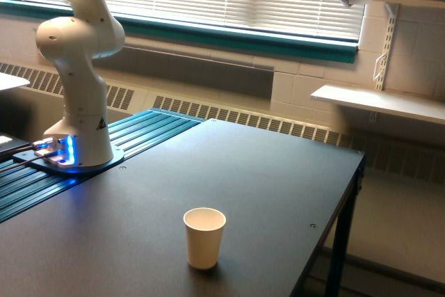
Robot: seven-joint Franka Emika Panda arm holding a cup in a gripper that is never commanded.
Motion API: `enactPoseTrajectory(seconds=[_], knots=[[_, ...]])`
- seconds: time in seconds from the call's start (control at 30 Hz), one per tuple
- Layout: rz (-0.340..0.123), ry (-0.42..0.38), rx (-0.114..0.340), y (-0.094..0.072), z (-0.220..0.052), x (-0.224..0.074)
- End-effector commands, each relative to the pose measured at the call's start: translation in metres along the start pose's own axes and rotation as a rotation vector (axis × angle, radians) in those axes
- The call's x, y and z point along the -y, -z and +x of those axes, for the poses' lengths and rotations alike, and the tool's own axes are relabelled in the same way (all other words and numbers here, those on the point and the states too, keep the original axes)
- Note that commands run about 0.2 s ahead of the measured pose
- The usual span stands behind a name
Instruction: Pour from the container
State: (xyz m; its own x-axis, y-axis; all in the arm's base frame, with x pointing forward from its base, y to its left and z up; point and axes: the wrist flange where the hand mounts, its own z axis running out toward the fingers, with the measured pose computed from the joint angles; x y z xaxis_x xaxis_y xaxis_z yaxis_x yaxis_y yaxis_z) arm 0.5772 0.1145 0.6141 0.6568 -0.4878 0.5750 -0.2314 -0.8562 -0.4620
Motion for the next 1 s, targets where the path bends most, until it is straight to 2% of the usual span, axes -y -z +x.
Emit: enactPoseTrajectory(seconds=[0.03,0.13,0.2,0.3,0.37,0.43,0.5,0.57,0.63,0.7,0.77,0.83,0.9,1.0], knots=[[0.043,-0.018,-0.02,0.022,-0.017,0.04],[0.039,-0.036,-0.021,0.023,-0.019,0.039],[-0.006,-0.006,-0.03,0.02,-0.021,0.029],[-0.072,-0.01,-0.002,0.015,-0.033,0.009],[-0.108,0.015,-0.008,0.014,-0.041,0.0],[-0.152,0.044,-0.021,0.02,-0.047,-0.01],[-0.196,0.06,-0.012,0.019,-0.056,-0.021],[-0.192,0.008,-0.022,0.027,-0.056,-0.033],[-0.219,-0.003,-0.02,0.03,-0.063,-0.046],[-0.231,-0.024,-0.041,0.041,-0.064,-0.058],[-0.249,-0.065,-0.038,0.046,-0.068,-0.074],[-0.287,-0.085,-0.031,0.049,-0.074,-0.091],[-0.304,-0.138,-0.015,0.048,-0.08,-0.108],[-0.388,-0.181,0.032,0.042,-0.095,-0.139]])
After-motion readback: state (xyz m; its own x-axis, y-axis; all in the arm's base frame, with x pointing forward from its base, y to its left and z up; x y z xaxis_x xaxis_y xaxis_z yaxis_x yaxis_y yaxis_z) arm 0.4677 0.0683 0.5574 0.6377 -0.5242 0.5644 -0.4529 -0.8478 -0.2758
